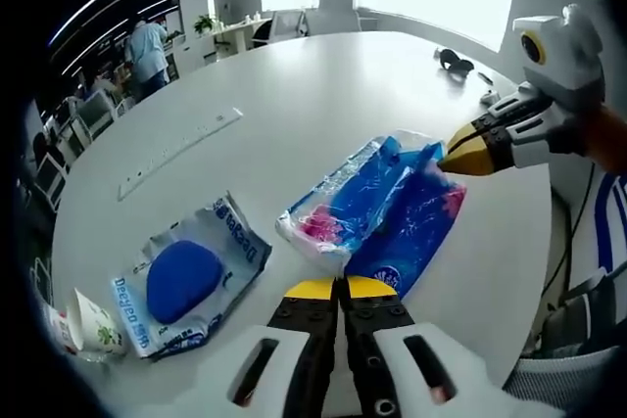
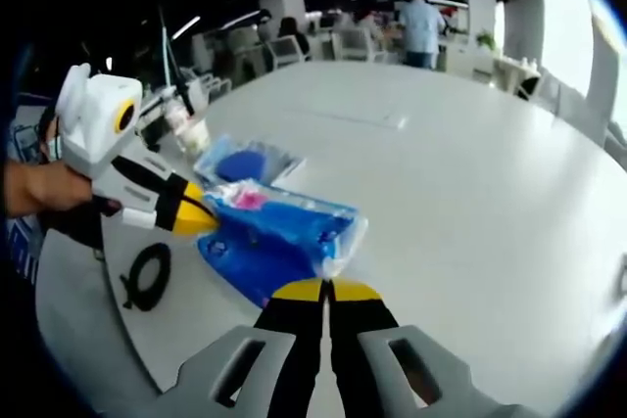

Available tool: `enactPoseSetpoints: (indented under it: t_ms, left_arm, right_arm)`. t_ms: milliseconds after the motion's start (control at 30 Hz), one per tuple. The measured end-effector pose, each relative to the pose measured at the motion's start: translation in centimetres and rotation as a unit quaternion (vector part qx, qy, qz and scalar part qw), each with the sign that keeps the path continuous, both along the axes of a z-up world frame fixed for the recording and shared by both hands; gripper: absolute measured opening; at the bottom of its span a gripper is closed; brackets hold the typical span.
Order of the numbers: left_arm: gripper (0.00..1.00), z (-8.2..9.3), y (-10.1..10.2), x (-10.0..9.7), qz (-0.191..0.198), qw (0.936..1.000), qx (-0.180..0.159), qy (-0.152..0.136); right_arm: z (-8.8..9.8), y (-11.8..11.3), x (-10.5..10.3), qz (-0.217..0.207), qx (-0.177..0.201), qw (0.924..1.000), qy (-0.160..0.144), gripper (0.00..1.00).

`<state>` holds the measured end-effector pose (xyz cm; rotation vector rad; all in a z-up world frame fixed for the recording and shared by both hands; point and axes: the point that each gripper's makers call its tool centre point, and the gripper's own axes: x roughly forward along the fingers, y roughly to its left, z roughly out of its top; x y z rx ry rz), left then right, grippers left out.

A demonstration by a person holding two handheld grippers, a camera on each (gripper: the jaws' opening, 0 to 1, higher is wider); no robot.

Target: Arrange the tabletop items into an orderly group along one side of the table until the central work area is clear of visible clutter.

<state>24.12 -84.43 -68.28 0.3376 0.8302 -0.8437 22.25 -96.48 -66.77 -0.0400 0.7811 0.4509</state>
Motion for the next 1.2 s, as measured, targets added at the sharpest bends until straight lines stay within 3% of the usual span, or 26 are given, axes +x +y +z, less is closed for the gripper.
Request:
enactPoseSetpoints:
  t_ms: [1200]
  left_arm:
    - [0.0,-1.3,-0.8,2.8,0.004,1.0,0.005,0.0]
  right_arm:
    - [-1.6,-0.9,2.7,-0.017,0.007,0.9998,0.001,0.0]
